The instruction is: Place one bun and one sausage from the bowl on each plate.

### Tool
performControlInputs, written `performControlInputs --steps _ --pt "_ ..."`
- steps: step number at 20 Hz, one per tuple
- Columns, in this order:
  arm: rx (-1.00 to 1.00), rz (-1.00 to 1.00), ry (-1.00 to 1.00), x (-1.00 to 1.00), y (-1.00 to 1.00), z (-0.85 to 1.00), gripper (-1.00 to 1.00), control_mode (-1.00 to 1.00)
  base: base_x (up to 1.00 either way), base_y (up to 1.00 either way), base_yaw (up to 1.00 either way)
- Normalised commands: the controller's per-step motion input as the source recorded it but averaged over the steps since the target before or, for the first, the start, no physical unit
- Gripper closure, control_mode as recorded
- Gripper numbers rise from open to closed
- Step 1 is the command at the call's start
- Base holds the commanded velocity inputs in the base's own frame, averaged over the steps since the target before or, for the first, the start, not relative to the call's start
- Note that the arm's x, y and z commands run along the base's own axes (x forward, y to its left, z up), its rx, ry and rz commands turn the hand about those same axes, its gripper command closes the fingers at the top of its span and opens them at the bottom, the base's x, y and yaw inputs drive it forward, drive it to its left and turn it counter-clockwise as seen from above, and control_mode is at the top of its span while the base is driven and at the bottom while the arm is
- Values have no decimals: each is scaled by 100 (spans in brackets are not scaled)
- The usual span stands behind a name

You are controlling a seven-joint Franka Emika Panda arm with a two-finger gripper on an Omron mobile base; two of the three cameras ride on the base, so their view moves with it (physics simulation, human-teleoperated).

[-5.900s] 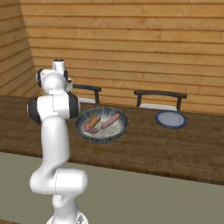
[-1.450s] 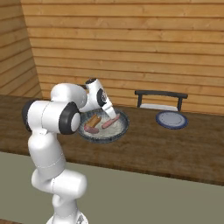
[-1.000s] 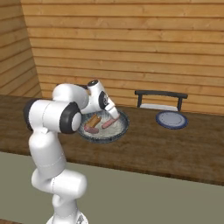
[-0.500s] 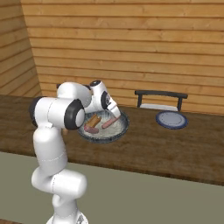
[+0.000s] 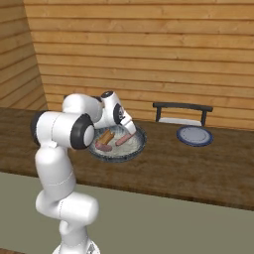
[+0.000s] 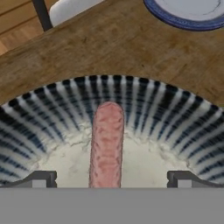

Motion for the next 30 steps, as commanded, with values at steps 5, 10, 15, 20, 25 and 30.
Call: performControlInputs --steps 5,10,15,20,25,30 --pt "0 0 0 -3 0 -3 -100 -100 0 0 0" --pt "0 0 0 0 0 -8 -100 -100 0 0 0" --pt "0 0 0 0 0 -17 -100 -100 0 0 0" --pt "0 0 0 1 0 -20 -100 -100 0 0 0" --pt "0 0 0 0 0 -14 -100 -100 0 0 0" --pt "0 0 0 0 0 -16 -100 -100 0 0 0"
